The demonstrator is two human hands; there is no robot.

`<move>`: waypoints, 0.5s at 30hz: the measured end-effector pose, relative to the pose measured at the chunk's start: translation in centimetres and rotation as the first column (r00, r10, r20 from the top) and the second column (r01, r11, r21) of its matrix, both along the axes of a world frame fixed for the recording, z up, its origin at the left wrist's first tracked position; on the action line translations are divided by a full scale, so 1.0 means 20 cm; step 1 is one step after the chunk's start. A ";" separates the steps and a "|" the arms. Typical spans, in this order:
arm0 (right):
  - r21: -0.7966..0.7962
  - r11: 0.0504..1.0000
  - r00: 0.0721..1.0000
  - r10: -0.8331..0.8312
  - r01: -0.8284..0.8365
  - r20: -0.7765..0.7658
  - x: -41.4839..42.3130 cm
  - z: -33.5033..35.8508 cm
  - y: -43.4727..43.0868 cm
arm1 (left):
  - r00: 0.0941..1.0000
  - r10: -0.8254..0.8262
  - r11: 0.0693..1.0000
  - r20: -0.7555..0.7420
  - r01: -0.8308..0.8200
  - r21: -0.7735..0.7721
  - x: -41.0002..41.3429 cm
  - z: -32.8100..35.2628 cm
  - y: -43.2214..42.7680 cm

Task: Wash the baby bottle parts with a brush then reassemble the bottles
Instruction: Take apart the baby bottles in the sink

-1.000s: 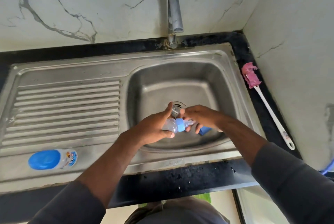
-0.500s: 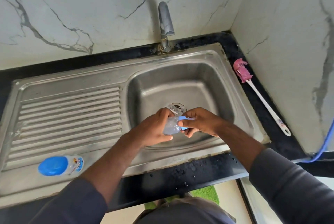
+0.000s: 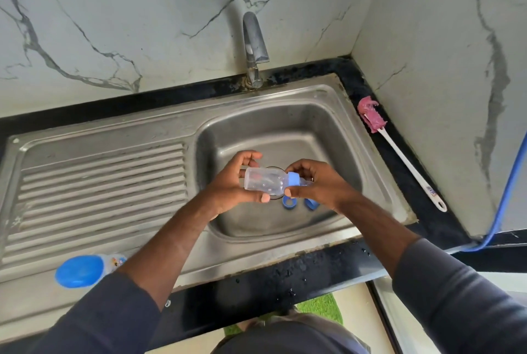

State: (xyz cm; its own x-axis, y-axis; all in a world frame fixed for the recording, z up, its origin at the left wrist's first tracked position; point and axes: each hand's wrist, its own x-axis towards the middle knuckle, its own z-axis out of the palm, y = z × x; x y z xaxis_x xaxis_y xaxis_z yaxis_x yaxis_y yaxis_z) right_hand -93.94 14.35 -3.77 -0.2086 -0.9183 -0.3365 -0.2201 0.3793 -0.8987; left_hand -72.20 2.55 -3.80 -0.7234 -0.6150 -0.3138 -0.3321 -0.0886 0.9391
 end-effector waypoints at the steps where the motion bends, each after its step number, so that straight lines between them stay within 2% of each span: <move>1: 0.005 1.000 0.999 -0.024 0.023 0.028 0.00 -0.01 0.01 | 1.000 -0.024 0.998 -0.003 0.023 -0.051 0.00 -0.01 0.00; 3: 0.007 0.999 0.998 -0.044 0.044 0.055 0.00 -0.03 0.02 | 1.000 0.001 1.000 -0.001 -0.001 -0.028 -0.01 -0.01 0.00; 4: 0.001 0.999 0.997 -0.045 0.045 0.061 0.00 -0.03 0.03 | 0.998 0.069 0.997 0.007 -0.069 0.043 -0.02 0.00 0.00; 6: -0.010 0.999 0.997 -0.046 0.047 0.069 -0.01 -0.03 0.03 | 0.983 0.152 0.971 0.101 -0.168 0.171 -0.03 0.00 0.00; 8: -0.015 0.999 0.996 -0.038 0.040 0.086 -0.01 -0.03 0.03 | 0.973 0.136 0.960 0.189 -0.176 0.219 -0.02 0.01 -0.01; 10: -0.009 0.999 0.996 -0.031 0.032 0.088 0.00 -0.04 0.02 | 0.982 0.130 0.940 0.138 -0.167 0.297 -0.03 0.01 0.00; 12: 0.004 0.999 0.996 -0.043 0.043 0.076 0.01 -0.05 0.01 | 0.983 0.185 0.911 0.019 -0.179 0.372 -0.04 -0.01 0.00; 15: 0.029 0.997 0.994 -0.080 0.078 0.078 0.01 -0.08 0.00 | 0.983 0.180 0.937 -0.042 -0.158 0.313 -0.04 -0.07 -0.01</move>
State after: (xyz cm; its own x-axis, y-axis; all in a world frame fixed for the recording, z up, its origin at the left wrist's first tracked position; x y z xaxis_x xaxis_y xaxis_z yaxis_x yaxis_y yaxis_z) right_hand -93.76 14.29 -5.28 -0.2519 -0.8908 -0.3783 -0.1172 0.4161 -0.9017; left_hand -73.06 2.29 -5.19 -0.6437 -0.6116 -0.4600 -0.2229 -0.4252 0.8772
